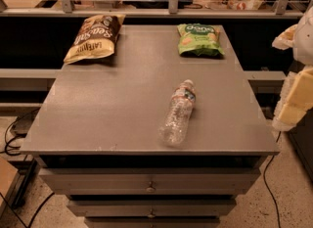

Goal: Move water bottle near brown chip bag

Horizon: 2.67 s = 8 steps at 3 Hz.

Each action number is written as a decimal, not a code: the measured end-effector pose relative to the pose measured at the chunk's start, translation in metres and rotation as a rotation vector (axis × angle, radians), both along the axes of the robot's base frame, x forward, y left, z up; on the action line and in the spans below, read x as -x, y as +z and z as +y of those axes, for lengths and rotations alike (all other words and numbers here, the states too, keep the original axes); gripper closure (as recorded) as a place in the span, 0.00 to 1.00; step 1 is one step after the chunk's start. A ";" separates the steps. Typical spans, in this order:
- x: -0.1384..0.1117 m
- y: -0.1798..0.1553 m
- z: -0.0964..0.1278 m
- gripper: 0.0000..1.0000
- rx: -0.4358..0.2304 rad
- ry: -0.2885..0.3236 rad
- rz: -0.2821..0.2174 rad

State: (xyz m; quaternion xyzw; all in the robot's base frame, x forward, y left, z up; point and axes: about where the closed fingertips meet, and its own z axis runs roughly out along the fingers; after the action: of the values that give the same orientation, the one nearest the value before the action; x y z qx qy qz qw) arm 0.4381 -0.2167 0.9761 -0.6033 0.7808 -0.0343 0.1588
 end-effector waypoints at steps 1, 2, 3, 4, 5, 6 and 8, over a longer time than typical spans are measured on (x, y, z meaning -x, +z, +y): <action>0.000 0.000 0.000 0.00 0.000 0.000 0.000; -0.001 0.000 0.003 0.00 -0.017 -0.016 0.001; -0.010 -0.004 0.026 0.00 -0.096 -0.079 0.031; -0.022 -0.015 0.059 0.00 -0.179 -0.138 0.074; -0.030 -0.017 0.113 0.00 -0.266 -0.116 0.117; -0.030 -0.016 0.119 0.00 -0.278 -0.117 0.122; -0.053 -0.035 0.139 0.00 -0.357 -0.182 0.143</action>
Offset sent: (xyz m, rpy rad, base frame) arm 0.0104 0.0221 -0.0019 0.1195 0.0297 -0.1089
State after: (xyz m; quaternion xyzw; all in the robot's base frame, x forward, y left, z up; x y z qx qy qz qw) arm 0.4912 -0.0776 0.9411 -0.4934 0.8351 0.1334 0.2034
